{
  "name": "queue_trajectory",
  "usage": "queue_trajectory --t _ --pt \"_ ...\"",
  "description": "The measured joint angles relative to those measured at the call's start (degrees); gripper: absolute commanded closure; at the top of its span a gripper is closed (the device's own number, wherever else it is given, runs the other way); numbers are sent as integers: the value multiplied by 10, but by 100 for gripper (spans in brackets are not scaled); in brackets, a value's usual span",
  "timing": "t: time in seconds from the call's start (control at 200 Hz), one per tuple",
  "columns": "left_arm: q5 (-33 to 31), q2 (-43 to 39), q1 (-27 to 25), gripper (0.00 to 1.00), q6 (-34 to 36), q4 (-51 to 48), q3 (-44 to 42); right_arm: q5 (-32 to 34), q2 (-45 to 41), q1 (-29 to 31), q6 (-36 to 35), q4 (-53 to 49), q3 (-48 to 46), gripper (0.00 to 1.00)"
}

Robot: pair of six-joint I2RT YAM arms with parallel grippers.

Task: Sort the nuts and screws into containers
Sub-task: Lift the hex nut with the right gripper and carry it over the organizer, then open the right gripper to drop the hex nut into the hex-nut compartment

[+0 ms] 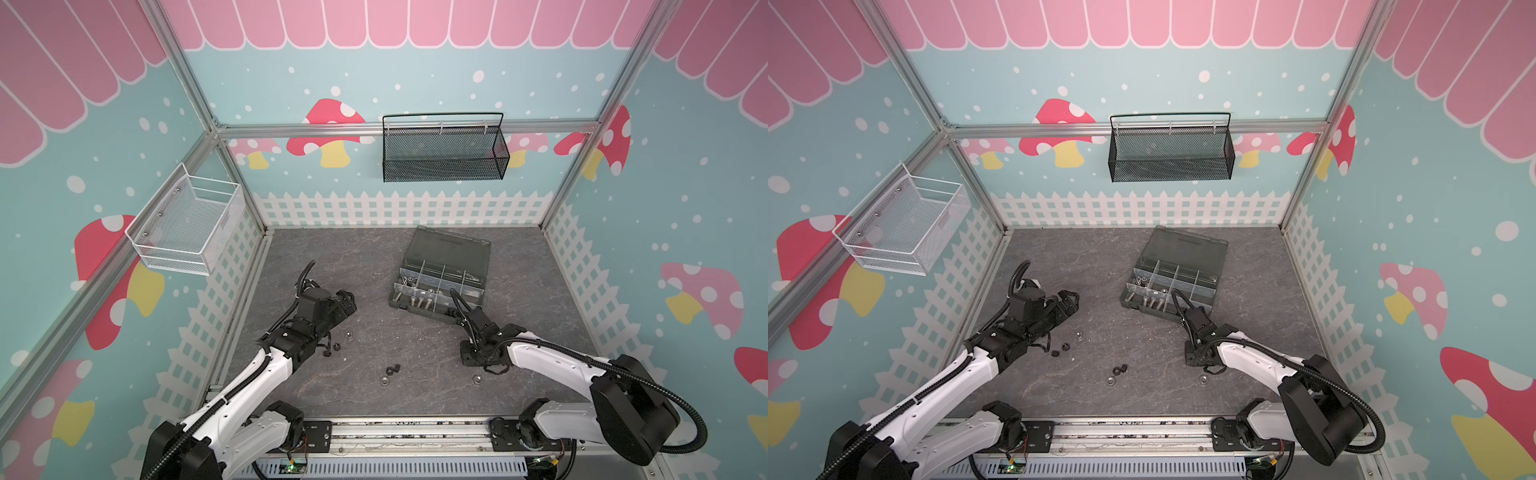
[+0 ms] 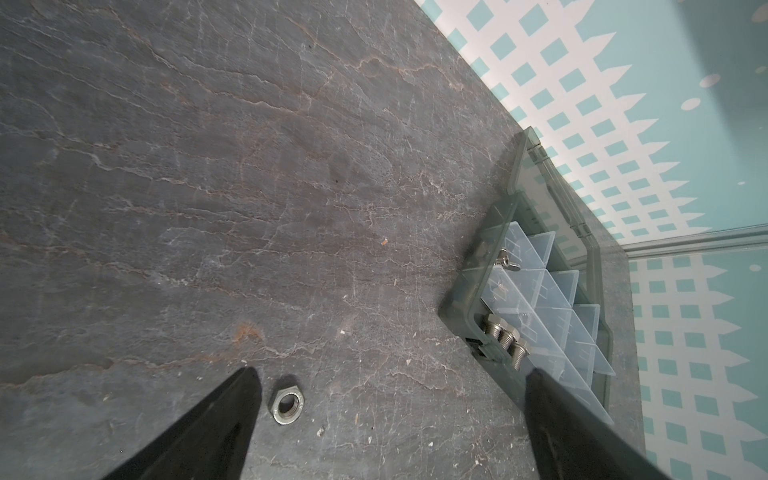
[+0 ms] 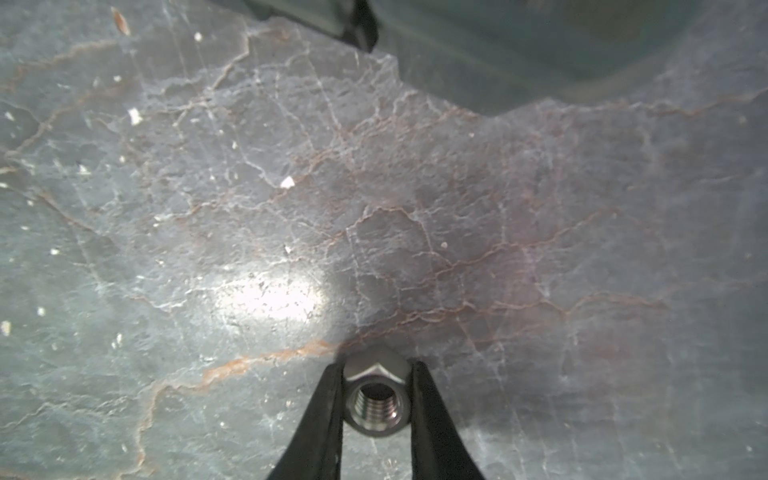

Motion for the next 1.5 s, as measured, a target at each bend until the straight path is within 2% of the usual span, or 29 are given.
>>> queue_trajectory --t 0.3,0.54,0.781,1.131,1.496 --pt "3 0 0 0 -3 2 -6 -31 -21 0 -16 3 10 100" --pt "7 -4 0 0 -5 2 -12 -20 -6 0 -42 14 106 100" --pt "10 -12 2 0 -5 2 -12 4 109 -4 -89 31 250 100" --pt "8 -20 3 0 -5 2 -15 25 261 -21 -150 30 413 100" --pt "3 -29 3 0 -4 -3 -16 25 360 -38 -183 23 503 100"
